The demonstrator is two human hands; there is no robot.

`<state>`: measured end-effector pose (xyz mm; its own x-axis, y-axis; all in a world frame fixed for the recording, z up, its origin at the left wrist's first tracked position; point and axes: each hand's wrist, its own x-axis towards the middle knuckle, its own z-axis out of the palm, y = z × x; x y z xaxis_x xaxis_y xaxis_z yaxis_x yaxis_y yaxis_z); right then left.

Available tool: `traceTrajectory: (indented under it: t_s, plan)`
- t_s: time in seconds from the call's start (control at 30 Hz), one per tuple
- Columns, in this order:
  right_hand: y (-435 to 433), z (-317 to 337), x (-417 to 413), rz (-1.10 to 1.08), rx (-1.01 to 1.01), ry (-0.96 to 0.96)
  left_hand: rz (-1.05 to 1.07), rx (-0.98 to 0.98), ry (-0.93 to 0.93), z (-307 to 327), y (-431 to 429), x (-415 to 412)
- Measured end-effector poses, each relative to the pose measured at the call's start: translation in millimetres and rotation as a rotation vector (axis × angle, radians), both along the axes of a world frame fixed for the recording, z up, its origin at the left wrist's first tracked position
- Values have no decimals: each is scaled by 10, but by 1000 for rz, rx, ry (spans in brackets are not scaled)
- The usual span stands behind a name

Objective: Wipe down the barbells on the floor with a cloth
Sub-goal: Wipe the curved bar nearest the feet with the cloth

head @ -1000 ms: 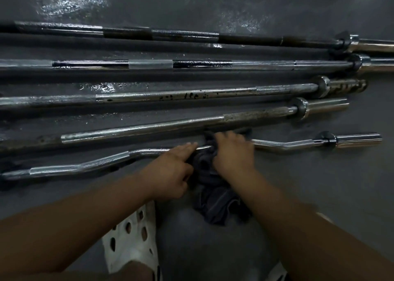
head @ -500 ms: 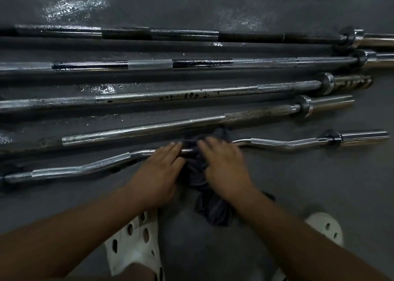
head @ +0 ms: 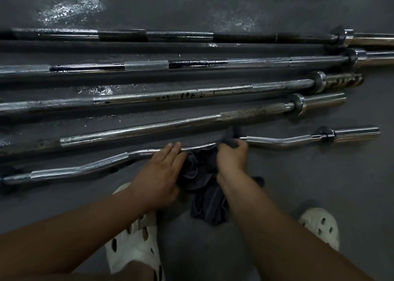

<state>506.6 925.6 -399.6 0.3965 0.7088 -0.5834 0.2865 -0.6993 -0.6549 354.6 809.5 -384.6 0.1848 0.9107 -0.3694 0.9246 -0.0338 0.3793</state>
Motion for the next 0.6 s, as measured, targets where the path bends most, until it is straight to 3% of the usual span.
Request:
traceTrajectory:
  t_s: [0.07, 0.13, 0.2, 0.27, 0.37, 0.43, 0.53, 0.6]
  plan:
    - [-176, 74, -108, 95, -80, 179, 9, 0, -14, 15, 10, -4]
    - [-76, 111, 41, -1, -108, 326, -3, -6, -1, -2, 6, -13]
    - [206, -7, 187, -268, 5, 331, -6, -13, 20, -28, -13, -13]
    - [239, -41, 48, -369, 85, 256, -15, -27, 34, -38, -27, 13]
    - [-287, 104, -304, -50, -99, 371, -13, -38, 48, -4, -10, 22]
    - [-341, 154, -218, -13, -178, 462, -19, -37, 44, 20, 0, 15]
    - [116, 56, 41, -263, 52, 244, -13, -18, 45, 32, -2, -1]
    - [157, 84, -56, -219, 90, 55, -17, -18, 49, 28, -9, 12]
